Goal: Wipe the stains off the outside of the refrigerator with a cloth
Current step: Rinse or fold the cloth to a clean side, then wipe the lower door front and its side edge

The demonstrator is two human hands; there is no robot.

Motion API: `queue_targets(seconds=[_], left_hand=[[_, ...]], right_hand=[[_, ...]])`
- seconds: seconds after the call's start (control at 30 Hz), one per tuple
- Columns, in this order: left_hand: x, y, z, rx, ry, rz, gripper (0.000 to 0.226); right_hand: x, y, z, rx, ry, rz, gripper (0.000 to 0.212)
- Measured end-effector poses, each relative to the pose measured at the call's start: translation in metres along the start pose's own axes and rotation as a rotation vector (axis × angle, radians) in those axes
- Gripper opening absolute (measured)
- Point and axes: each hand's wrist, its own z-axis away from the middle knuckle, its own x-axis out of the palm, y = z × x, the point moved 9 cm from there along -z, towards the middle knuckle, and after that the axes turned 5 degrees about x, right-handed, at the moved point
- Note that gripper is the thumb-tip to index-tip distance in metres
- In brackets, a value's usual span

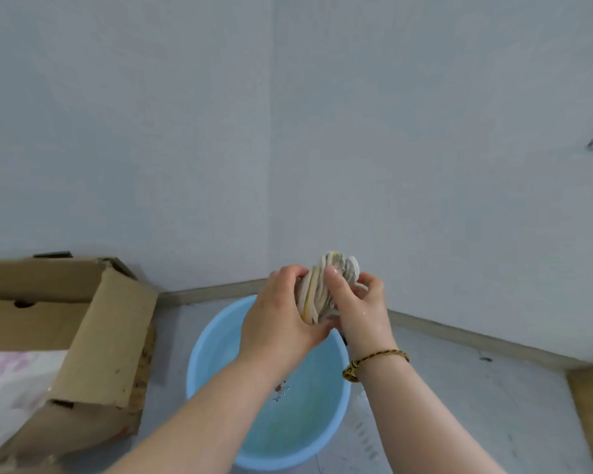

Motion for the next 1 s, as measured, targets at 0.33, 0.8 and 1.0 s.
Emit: queue_targets(seconds=[0.33, 0.8, 1.0], left_hand=[[-0.068, 0.245, 0.044, 0.308, -0.227, 0.447, 0.043], [0.043, 0.409, 0.285, 0.085, -0.855, 0.827, 0.024], [0.096, 0.481, 0.447, 0.283, -1.129, 0.62, 0.022]], right_hand=[[-0.089, -0.209, 0.157, -0.273, 0.28, -0.305, 0.019], [-0.304, -0.214, 0.461, -0.49, 0.684, -0.174, 0.003], [-0.399, -0.169, 0.607, -0.417, 0.993, -0.056, 0.016]])
